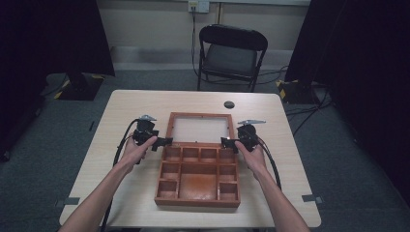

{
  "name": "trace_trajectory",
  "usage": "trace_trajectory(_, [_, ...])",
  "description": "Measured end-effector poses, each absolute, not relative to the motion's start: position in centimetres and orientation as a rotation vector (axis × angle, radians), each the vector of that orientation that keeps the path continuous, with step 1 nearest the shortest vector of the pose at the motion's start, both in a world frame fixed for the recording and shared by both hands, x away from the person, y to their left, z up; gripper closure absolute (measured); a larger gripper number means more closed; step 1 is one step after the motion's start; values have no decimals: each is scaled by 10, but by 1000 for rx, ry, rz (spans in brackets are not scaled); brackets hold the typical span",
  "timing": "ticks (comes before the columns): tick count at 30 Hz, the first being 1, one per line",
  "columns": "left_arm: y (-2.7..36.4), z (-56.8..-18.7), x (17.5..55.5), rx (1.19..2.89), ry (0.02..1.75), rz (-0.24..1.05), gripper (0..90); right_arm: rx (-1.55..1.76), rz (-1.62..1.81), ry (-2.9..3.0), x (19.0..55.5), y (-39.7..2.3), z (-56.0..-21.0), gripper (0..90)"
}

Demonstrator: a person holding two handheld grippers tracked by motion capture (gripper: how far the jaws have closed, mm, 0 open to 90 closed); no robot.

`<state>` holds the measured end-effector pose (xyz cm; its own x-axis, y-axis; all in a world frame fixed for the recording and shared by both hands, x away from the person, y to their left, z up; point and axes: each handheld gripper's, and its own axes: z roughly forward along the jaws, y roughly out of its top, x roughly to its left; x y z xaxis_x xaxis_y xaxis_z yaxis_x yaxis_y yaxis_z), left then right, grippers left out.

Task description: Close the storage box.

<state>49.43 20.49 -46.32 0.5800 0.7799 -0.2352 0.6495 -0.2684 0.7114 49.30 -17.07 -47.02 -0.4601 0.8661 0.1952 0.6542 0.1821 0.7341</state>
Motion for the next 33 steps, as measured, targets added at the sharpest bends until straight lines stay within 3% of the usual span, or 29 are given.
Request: trace_trajectory(33, [187,-475,504,1943,1129,125,129,1514,1266,2208,498,-168,-478,140])
